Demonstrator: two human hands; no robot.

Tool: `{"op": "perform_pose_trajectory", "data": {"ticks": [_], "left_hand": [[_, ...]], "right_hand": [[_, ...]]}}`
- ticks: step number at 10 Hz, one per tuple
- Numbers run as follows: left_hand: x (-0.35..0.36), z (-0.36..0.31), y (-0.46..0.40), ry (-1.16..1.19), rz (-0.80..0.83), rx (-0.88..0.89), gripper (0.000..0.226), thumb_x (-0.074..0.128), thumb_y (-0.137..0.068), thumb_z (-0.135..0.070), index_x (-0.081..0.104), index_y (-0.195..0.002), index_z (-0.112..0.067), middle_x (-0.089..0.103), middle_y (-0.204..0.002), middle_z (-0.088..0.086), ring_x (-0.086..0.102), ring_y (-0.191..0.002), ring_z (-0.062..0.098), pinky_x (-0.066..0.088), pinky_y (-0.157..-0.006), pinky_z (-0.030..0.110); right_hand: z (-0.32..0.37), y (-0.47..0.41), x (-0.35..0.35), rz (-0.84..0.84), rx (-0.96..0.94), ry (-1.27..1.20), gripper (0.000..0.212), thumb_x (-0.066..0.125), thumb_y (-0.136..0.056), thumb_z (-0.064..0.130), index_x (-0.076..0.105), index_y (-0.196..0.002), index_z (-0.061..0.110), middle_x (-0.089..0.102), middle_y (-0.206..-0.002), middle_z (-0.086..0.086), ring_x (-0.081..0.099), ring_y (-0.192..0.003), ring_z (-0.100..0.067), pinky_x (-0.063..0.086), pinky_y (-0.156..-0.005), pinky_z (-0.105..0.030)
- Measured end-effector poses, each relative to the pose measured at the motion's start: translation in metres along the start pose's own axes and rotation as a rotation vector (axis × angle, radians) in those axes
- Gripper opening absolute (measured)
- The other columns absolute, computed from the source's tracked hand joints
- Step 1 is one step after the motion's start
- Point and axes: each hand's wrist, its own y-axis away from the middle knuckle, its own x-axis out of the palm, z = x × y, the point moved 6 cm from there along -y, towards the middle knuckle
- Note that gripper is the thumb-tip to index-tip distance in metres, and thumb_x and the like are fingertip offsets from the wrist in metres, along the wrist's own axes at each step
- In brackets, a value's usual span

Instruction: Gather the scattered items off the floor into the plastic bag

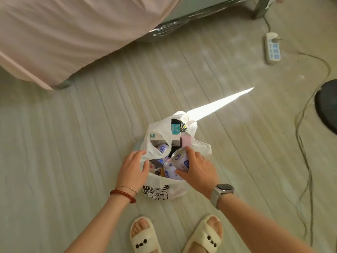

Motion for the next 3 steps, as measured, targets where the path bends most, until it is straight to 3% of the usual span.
{"op": "perform_pose_trajectory", "data": {"ticks": [2,3], "left_hand": [[0.077,0.035,-0.097,-0.085,-0.095,0.24,0.039,0.052,-0.088,-0.023,0.049,-0.126,-0.012,0.044,-0.135,0.008,0.038,-0.124,0.024,0.032,-0.104,0.032],[0.101,0.043,-0.128,-0.109,-0.14,0.316,0.057,0.04,-0.081,-0.044,0.046,-0.129,-0.013,0.037,-0.142,0.009,0.033,-0.13,0.028,0.031,-0.106,0.039]], "right_hand": [[-0.035,-0.095,0.1,0.006,-0.091,0.28,0.076,0.05,-0.08,0.061,0.022,-0.135,0.016,0.059,-0.108,-0.007,0.059,-0.093,-0.025,0.045,-0.07,-0.032],[-0.046,-0.115,0.123,0.025,-0.153,0.303,0.071,0.047,-0.084,0.056,0.023,-0.136,0.013,0.054,-0.116,-0.009,0.056,-0.103,-0.029,0.044,-0.074,-0.035]]}}
